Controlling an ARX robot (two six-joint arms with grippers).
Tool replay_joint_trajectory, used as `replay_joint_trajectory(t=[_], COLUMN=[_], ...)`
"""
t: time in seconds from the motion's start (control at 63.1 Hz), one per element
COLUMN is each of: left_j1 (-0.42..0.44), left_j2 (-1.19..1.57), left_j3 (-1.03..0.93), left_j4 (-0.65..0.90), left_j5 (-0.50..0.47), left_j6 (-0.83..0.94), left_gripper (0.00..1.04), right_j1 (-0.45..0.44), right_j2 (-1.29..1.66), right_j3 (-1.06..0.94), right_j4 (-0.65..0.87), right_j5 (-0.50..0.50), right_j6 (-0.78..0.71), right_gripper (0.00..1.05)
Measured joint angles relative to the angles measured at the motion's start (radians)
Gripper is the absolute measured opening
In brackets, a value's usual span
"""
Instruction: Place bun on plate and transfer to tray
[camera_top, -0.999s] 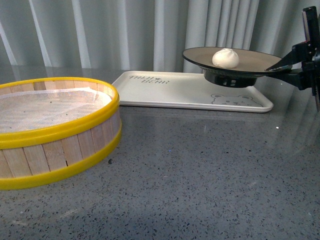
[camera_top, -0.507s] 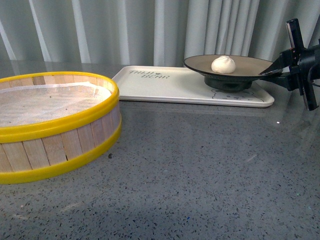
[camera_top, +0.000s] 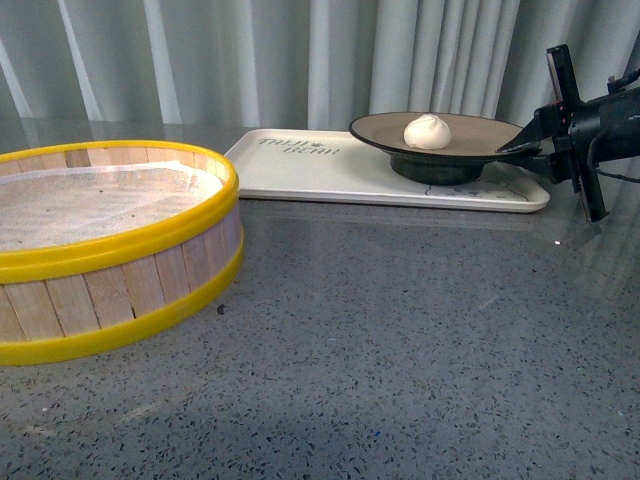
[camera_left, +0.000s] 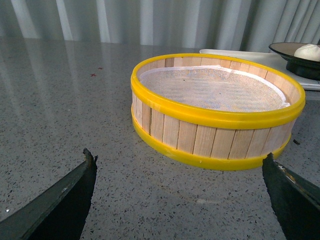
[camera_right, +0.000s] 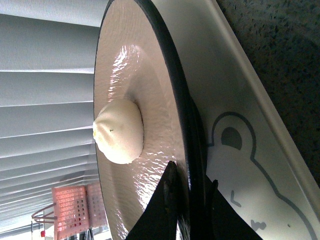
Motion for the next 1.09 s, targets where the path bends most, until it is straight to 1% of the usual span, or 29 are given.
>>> replay_joint_trajectory(t=[0.063, 0.095, 0.238, 0.269, 0.491, 0.65, 0.729, 0.888, 0.999, 1.094], left_j1=[0.0, 0.0, 0.0, 0.0, 0.0, 0.0, 0.0, 0.0, 0.0, 0.0], left_j2=[0.0, 0.0, 0.0, 0.0, 0.0, 0.0, 0.0, 0.0, 0.0, 0.0], left_j3=[0.0, 0.0, 0.0, 0.0, 0.0, 0.0, 0.0, 0.0, 0.0, 0.0], left_j4=[0.0, 0.0, 0.0, 0.0, 0.0, 0.0, 0.0, 0.0, 0.0, 0.0], left_j5=[0.0, 0.0, 0.0, 0.0, 0.0, 0.0, 0.0, 0.0, 0.0, 0.0], left_j6=[0.0, 0.0, 0.0, 0.0, 0.0, 0.0, 0.0, 0.0, 0.0, 0.0], left_gripper=[0.98, 0.98, 0.98, 0.98, 0.98, 0.98, 0.98, 0.98, 0.98, 0.98], right_j1=[0.0, 0.0, 0.0, 0.0, -0.002, -0.011, -0.018, -0.042, -0.071, -0.114], right_j2=[-0.001, -0.002, -0.002, -0.002, -0.002, -0.027, -0.048, -0.128, -0.223, -0.338], right_j3=[-0.005, -0.006, -0.008, -0.008, 0.011, 0.017, 0.015, -0.045, -0.14, -0.261], right_j4=[0.002, 0.003, 0.007, 0.007, 0.005, -0.014, -0.014, 0.025, 0.056, 0.084], right_j5=[-0.002, -0.003, -0.014, -0.014, -0.014, 0.017, 0.024, 0.024, 0.056, 0.086], right_j6=[-0.001, -0.002, 0.007, 0.008, 0.011, 0.011, 0.014, 0.025, 0.02, -0.002], right_gripper=[0.03, 0.06, 0.31, 0.34, 0.72, 0.98, 0.96, 0.96, 0.96, 0.96])
